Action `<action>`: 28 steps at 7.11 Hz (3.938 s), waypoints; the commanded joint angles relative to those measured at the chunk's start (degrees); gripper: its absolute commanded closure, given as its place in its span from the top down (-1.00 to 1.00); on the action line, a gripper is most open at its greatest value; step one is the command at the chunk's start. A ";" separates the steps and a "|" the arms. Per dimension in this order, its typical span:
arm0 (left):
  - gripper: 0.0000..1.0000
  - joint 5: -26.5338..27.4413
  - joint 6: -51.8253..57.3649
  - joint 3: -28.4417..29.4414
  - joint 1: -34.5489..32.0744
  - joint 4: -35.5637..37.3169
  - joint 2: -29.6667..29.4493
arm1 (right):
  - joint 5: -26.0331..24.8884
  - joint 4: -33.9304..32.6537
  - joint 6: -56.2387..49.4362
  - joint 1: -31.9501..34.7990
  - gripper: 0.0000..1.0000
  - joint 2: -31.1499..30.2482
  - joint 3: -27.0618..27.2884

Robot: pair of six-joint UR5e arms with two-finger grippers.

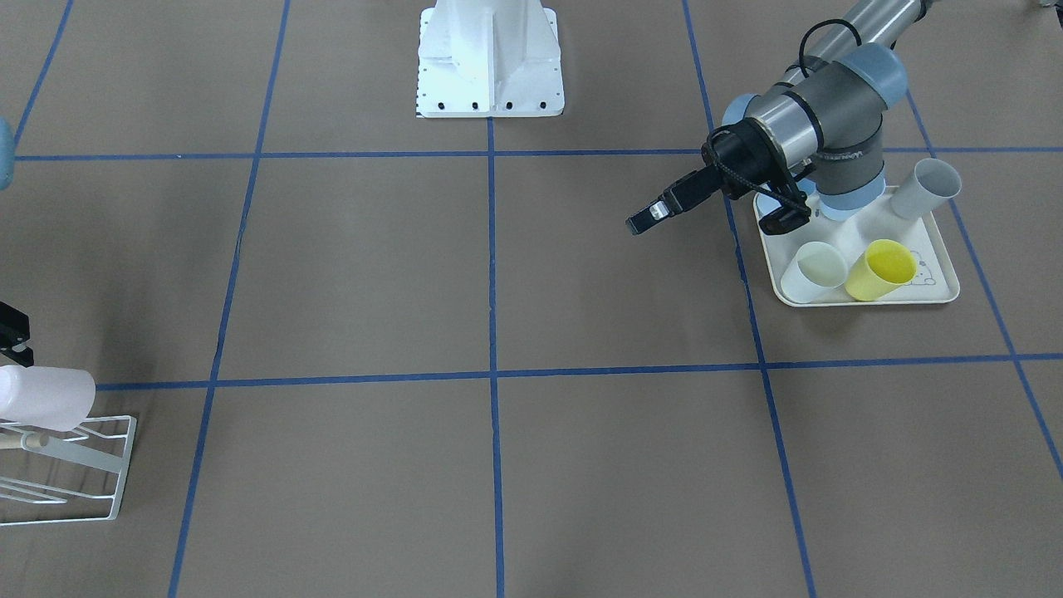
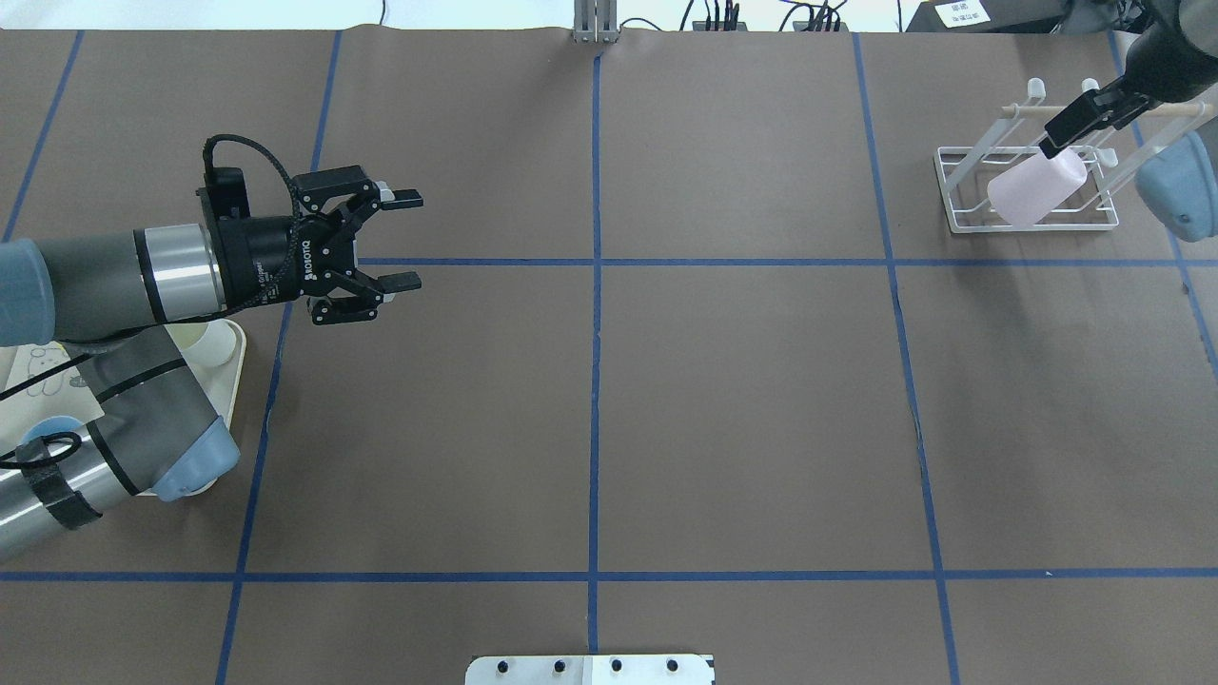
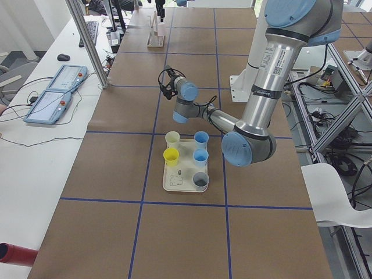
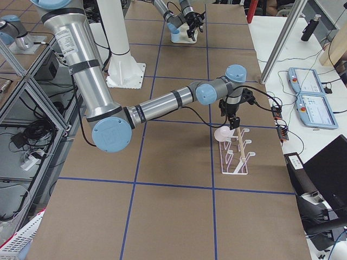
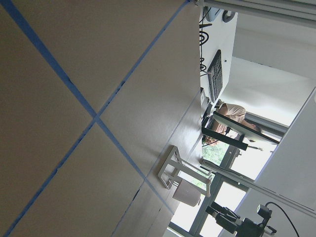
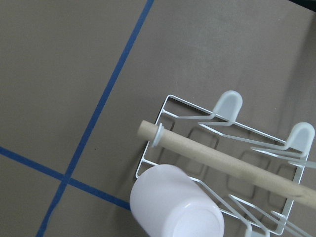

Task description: Transfer IKEA cup to right arm and place on rack

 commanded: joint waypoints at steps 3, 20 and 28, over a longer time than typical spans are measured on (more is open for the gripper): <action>1.00 -9.54 29.51 0.05 -9.06 6.55 11.61 | 0.39 0.00 19.01 -5.10 0.96 -0.75 10.28; -0.99 -23.23 84.15 0.05 -20.10 29.00 40.01 | -0.14 8.88 31.89 -15.14 0.97 -0.92 11.10; -1.00 -42.11 80.76 -5.84 -39.70 29.52 33.72 | -0.75 8.88 31.98 -15.50 0.97 1.36 10.22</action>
